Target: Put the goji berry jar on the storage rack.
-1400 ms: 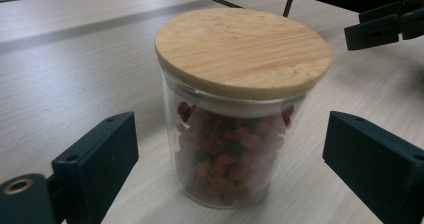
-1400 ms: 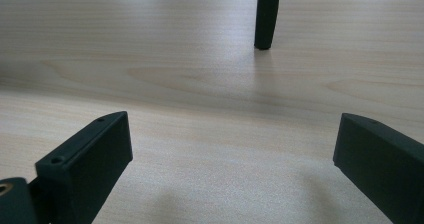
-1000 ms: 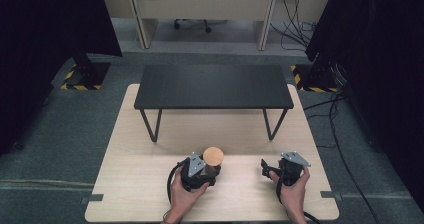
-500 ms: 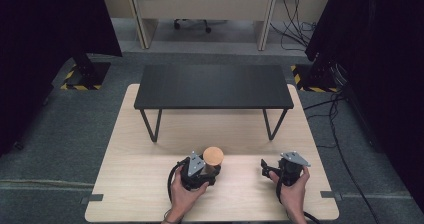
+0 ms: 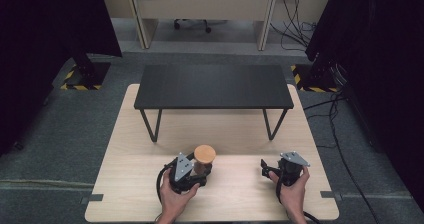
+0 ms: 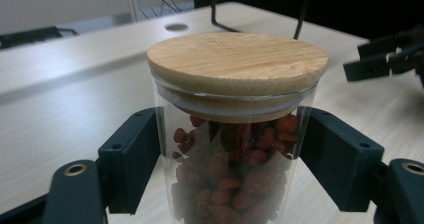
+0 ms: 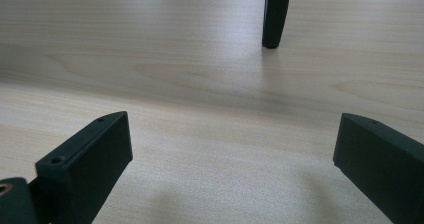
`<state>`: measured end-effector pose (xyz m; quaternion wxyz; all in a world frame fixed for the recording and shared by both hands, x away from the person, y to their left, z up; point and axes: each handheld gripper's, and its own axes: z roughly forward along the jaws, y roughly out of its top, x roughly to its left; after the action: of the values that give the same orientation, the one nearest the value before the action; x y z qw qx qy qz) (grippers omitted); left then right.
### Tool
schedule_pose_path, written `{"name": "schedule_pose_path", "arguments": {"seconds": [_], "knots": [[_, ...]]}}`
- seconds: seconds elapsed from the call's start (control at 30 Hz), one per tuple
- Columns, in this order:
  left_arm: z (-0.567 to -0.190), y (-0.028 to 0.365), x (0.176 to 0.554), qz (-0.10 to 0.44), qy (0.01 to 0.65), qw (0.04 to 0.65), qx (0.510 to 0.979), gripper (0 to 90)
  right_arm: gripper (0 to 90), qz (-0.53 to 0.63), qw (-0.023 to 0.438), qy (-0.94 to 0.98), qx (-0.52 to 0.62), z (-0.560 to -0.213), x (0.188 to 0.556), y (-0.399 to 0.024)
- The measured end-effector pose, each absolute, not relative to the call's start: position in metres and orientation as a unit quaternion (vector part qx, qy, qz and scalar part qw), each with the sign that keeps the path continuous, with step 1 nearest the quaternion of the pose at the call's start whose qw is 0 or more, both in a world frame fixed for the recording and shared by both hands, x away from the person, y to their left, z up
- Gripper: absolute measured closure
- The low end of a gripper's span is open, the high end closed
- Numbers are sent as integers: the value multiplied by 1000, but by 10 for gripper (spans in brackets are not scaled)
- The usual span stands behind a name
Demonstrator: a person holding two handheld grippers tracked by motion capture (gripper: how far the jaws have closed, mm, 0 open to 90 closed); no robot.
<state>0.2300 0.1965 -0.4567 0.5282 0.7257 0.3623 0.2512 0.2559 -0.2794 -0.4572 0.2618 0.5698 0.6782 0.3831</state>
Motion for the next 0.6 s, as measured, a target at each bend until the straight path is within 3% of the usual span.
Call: {"name": "schedule_pose_path", "arguments": {"seconds": [0.6], "knots": [[-445, 211, 220, 258, 371, 542, 709, 253, 24, 381, 263, 679, 570, -457, 256, -279]]}}
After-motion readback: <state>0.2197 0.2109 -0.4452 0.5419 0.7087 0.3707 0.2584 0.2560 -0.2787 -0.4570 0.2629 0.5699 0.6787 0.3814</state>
